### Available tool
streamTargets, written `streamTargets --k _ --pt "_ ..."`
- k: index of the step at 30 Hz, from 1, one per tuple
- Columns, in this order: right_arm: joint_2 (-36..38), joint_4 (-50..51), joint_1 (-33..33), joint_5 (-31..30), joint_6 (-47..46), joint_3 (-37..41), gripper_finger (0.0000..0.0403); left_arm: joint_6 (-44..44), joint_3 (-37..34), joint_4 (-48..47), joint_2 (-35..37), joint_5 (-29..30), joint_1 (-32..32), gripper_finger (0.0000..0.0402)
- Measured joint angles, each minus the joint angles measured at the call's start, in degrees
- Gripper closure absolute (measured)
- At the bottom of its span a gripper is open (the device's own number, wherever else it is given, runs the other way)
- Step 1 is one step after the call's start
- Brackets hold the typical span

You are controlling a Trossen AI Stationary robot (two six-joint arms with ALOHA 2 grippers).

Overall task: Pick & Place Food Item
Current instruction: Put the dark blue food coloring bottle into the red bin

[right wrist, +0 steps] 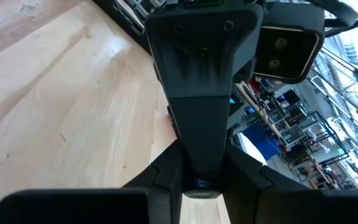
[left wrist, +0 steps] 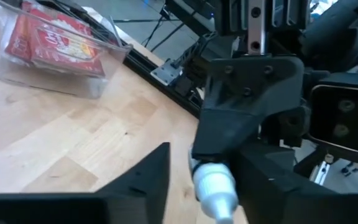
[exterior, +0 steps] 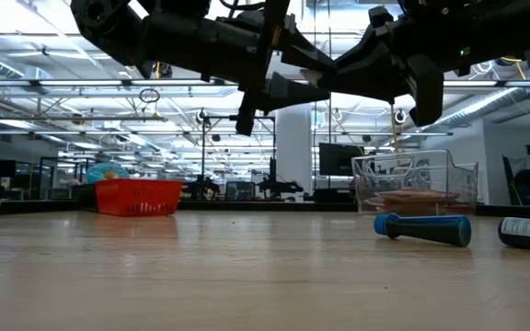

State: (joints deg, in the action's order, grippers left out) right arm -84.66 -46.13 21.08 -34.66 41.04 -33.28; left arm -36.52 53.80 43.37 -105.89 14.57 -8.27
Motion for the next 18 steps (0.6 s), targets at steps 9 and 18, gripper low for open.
streamTargets --k 9,18 --pt "0.0 0.07 -0.16 -0.55 -2.87 0.02 0.0312 1.88 0.0 0.02 0.04 -0.2 0.02 0.0336" --pt "0.04 0.27 3.4 -24.66 -11.46 0.02 0.025 4.64 -0.05 -14.35 6.77 5.3 0.94 0.0334"
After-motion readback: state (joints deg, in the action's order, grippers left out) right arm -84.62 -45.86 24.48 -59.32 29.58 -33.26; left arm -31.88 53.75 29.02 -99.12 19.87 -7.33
